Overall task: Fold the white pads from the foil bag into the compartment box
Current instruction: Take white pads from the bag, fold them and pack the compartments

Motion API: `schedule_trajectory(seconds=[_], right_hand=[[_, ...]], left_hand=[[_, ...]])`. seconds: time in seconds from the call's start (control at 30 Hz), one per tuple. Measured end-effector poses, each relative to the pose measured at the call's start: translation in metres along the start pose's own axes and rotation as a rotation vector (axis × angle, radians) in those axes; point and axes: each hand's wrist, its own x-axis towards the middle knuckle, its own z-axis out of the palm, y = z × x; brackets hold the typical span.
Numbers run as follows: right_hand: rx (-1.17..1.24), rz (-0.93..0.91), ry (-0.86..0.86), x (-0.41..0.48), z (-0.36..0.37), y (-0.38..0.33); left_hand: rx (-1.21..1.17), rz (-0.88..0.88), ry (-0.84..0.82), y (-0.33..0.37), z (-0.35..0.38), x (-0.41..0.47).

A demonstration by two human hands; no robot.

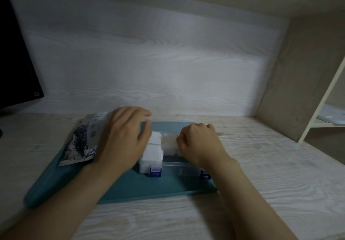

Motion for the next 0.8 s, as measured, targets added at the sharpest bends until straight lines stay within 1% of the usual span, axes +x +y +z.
schedule_trajectory(seconds=[0.07,0.13,0.2,0.27,0.37,0.57,0.67,0.8], right_hand=[[-0.004,0.007,0.053,-0.001,-0.001,-0.005],[-0.013,-0.014,0.161,0.0,-0.004,-0.011],[0.016,-0.059,0.269,0.003,-0.008,-0.018],[0.091,-0.14,0.296,0.009,-0.01,-0.029],[0.228,-0.236,0.221,0.023,-0.006,-0.051],[0.383,-0.245,0.14,0.058,0.008,-0.088],[0.397,-0.153,0.009,0.076,0.016,-0.103],[0.449,-0.138,-0.175,0.088,0.025,-0.114]], left_hand=[[0.094,-0.139,0.055,-0.017,-0.004,0.003],[0.123,-0.281,0.036,-0.028,-0.006,0.003],[0.081,-0.405,-0.025,-0.033,-0.007,0.004],[0.033,-0.485,-0.049,-0.035,-0.006,0.005],[-0.006,-0.545,-0.027,-0.039,-0.005,0.004],[-0.151,-0.621,0.082,-0.046,-0.001,0.002],[-0.197,-0.667,0.125,-0.051,-0.001,0.002],[-0.271,-0.742,0.182,-0.054,-0.005,0.005]])
